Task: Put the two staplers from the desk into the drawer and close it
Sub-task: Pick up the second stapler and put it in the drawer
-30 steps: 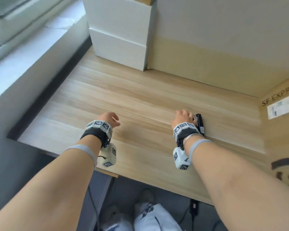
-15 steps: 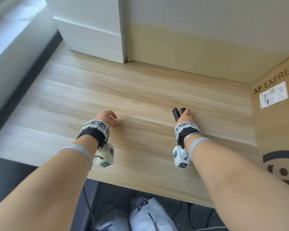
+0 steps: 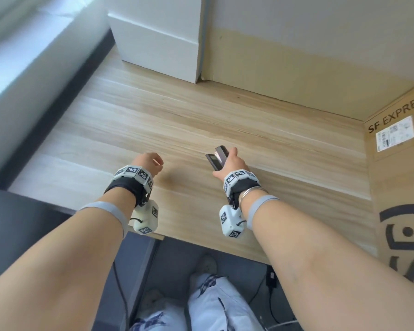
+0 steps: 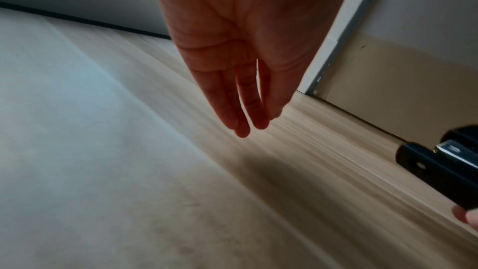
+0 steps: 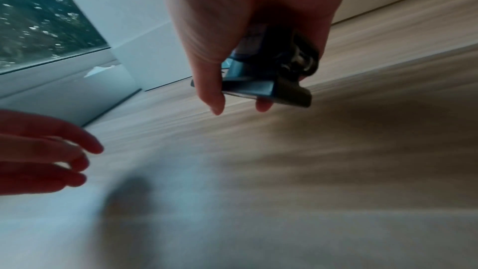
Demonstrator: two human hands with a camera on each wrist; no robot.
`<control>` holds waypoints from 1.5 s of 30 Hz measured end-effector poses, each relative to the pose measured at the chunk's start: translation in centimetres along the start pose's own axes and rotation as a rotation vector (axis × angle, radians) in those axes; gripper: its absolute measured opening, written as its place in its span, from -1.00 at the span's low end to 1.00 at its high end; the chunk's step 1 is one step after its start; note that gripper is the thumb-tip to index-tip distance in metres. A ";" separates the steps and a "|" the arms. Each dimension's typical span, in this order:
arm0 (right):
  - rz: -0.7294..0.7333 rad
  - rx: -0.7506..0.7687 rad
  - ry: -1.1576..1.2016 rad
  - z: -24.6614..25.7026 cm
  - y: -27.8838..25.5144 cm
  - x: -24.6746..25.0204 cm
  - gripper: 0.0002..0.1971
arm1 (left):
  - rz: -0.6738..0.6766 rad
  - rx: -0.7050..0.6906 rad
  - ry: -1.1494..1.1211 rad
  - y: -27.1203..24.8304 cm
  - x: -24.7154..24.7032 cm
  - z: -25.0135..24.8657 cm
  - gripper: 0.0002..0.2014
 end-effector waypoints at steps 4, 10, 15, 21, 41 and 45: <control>0.031 0.115 0.064 5.7 -4.5 -2.3 -0.27 | -0.027 0.030 -0.029 -2.1 2.4 4.5 -0.79; 0.174 0.243 0.178 12.9 -11.8 -7.1 -0.22 | -0.095 0.098 -0.007 -5.6 6.4 12.3 -0.78; 0.262 0.358 0.146 17.4 -17.8 -12.2 -0.19 | -0.111 0.128 0.074 -8.4 8.6 18.7 -0.76; 0.389 0.383 0.098 19.2 -22.6 -19.4 -0.25 | -0.097 0.203 0.056 -10.5 8.1 25.9 -0.74; 0.489 -0.256 0.073 11.1 -22.5 -39.3 -0.53 | -0.021 0.361 0.006 -10.3 -2.6 40.0 -0.78; 0.444 -0.338 0.099 10.1 -22.0 -40.8 -0.54 | -0.017 0.345 0.005 -9.6 -3.5 40.6 -0.77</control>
Point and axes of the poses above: each hand's wrist, its own y-axis towards the middle knuckle, its own x-axis out of the back of the hand, z = x × y, the point moved 9 cm from there along y, towards the middle knuckle, and after that the axes turned 13 degrees about -z, right-handed, at the moved point
